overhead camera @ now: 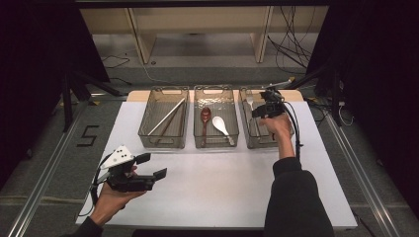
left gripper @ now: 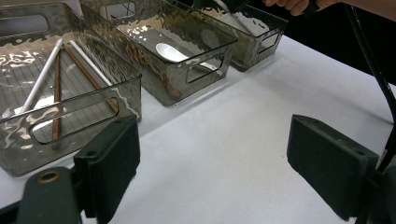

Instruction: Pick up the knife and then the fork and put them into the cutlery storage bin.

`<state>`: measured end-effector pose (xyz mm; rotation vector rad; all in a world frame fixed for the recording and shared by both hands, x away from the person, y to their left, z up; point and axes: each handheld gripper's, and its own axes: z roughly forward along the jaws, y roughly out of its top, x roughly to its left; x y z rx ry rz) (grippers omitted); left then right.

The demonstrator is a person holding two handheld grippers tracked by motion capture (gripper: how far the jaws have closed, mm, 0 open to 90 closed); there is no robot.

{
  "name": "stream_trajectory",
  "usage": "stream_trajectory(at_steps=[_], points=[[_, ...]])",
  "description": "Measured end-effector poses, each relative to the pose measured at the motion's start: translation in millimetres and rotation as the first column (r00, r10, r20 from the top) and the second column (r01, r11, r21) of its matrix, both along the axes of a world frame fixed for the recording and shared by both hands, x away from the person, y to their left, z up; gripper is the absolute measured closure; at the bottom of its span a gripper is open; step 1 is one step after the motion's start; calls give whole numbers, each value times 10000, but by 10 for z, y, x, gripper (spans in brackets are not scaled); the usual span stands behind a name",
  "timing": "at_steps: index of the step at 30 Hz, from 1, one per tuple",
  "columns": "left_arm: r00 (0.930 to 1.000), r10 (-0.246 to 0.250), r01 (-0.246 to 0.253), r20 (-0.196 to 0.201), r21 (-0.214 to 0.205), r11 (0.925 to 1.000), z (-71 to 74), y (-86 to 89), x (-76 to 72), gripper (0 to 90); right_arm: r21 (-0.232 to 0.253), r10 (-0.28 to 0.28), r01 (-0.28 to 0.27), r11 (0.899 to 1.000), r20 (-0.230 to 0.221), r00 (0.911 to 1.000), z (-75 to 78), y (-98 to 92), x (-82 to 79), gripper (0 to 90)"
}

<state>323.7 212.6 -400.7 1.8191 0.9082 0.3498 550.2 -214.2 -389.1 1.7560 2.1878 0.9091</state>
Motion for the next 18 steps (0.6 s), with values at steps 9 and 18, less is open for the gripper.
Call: stream_trajectory(at_steps=[9, 18], points=[[10000, -4, 4, -9, 13, 10000, 0, -2, 0, 167, 86, 180, -182, 9998, 265, 9995, 66, -46, -51, 736], [10000, 2, -2, -10, 27, 10000, -1, -1, 0, 167, 89, 556, -561, 9984, 470, 9973, 126, -10, -150, 456]])
